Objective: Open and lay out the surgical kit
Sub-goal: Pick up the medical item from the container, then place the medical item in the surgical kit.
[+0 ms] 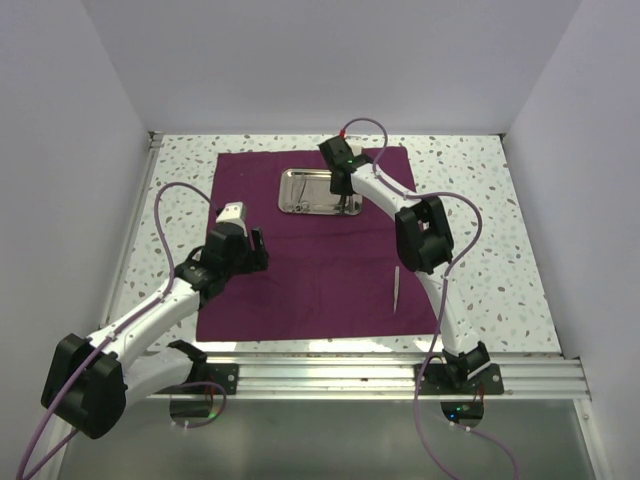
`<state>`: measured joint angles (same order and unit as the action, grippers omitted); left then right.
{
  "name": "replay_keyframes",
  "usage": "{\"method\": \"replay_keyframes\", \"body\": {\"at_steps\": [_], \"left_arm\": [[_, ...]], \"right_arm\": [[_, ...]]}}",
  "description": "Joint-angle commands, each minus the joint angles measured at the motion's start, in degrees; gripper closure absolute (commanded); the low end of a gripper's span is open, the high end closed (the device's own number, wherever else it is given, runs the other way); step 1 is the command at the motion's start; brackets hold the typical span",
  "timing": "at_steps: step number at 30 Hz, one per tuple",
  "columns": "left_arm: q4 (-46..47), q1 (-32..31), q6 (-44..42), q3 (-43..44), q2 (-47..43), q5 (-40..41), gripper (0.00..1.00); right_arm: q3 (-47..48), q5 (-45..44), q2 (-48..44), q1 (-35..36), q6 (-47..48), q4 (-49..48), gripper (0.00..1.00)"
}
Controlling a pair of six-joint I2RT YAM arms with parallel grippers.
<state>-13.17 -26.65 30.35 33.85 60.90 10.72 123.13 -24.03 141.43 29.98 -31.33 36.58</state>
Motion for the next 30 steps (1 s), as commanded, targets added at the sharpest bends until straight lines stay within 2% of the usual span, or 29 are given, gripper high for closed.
{"method": "replay_keyframes", "body": {"at_steps": [1,10,13,16,19,20,23,27,30], "left_arm": [[0.86,-0.06,-1.34,-0.18,0.09,0.53,0.28],[0.86,-0.06,-1.26,-0.27,0.09,0.88,0.28],[0.69,-0.06,-1.26,-0.18,-0.08,1.06,0.28],[0.69,-0.06,-1.26,-0.27,0.00,1.06,0.28],[0.60,-0.06,-1.26,-0.18,-0.08,0.88,0.28],[0.60,-0.06,-1.26,-0.10,-0.26,0.79,0.28],[0.77,-0.06,-1.17,-0.36,-0.70,0.44,0.28],[1.74,-0.06,-1.08,-0.36,0.26,-0.08,0.28],[1.83,-0.06,-0.99,-0.45,0.71,-1.58,0.29]], "right_arm": [[1.76,0.04,-0.70,-0.09,0.83,1.57,1.00],[-0.96,-1.02,-10.02,0.26,2.06,0.51,1.00],[-4.73,-1.89,-14.94,0.69,2.42,-0.54,1.00],[-10.18,-2.51,-20.47,0.78,2.59,-1.77,1.00],[-20.00,-2.34,-28.11,1.13,1.54,-3.95,1.00],[-27.34,-2.25,-30.74,1.40,0.84,-5.36,1.00],[-40.72,-2.51,-38.93,3.15,-0.22,-9.59,1.00],[-46.40,-2.87,-41.67,4.21,-3.55,-7.59,1.00],[-50.16,-4.62,-43.42,7.80,-5.05,-3.97,1.00]]}}
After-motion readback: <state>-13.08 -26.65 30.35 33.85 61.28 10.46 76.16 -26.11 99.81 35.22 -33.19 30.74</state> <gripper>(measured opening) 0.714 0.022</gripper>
